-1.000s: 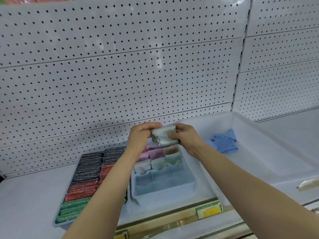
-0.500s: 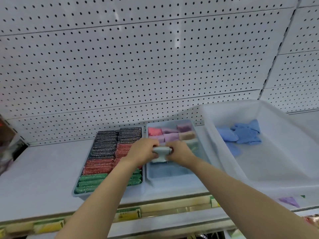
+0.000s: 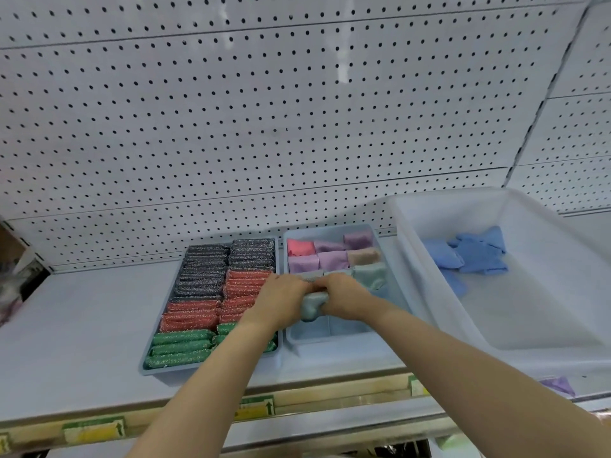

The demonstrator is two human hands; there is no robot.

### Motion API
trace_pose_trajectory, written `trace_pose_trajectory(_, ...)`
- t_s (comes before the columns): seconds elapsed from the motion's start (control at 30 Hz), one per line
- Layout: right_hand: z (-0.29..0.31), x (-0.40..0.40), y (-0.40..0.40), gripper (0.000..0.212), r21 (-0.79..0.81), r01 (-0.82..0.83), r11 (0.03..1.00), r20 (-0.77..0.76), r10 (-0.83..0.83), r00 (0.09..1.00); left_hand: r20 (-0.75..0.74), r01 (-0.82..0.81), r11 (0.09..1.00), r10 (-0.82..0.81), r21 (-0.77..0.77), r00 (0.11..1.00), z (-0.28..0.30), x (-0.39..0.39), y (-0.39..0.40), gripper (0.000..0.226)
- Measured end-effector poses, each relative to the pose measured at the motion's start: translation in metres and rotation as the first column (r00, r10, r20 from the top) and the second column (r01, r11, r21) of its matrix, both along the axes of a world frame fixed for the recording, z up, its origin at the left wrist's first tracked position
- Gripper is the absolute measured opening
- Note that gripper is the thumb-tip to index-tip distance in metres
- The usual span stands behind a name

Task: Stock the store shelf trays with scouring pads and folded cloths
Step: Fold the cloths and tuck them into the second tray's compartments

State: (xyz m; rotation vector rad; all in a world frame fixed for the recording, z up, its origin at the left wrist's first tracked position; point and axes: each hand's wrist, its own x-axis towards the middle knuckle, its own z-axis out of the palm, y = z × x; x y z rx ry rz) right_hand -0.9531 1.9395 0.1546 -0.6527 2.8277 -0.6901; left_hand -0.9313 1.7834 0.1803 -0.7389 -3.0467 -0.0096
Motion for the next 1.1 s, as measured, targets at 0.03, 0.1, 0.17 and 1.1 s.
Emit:
trace_pose_trajectory(0.03, 0.001, 0.0, 0.002, 0.032, 0.009, 0.001, 1.0, -0.01, -0.001, 1.0, 0.076, -0.001, 0.999, -0.002, 0.033, 0.997, 0.0, -0.003, -0.002, 0.035)
trace_pose_trajectory(0.1, 0.003, 0.001, 0.002, 0.033, 0.069, 0.015, 0.997, -0.055, -0.011, 0.998, 0.234, -0.029, 0.996, 0.009, 0.083, 0.972, 0.003, -0.007, -0.005, 0.041)
trace_pose_trajectory(0.17, 0.003, 0.003, -0.003, 0.031, 0.114, 0.042, 0.993, -0.094, -0.031, 0.995, 0.237, -0.049, 0.996, 0.031, 0.073, 0.971, 0.005, -0.008, -0.005, 0.031)
trace_pose_trajectory(1.1, 0.061, 0.06, 0.084, 0.033, -0.033, 0.294, 0.955, -0.402, -0.282, 0.871, 0.015, -0.137, 0.988, 0.136, 0.065, 0.991, 0.034, 0.005, 0.044, 0.027)
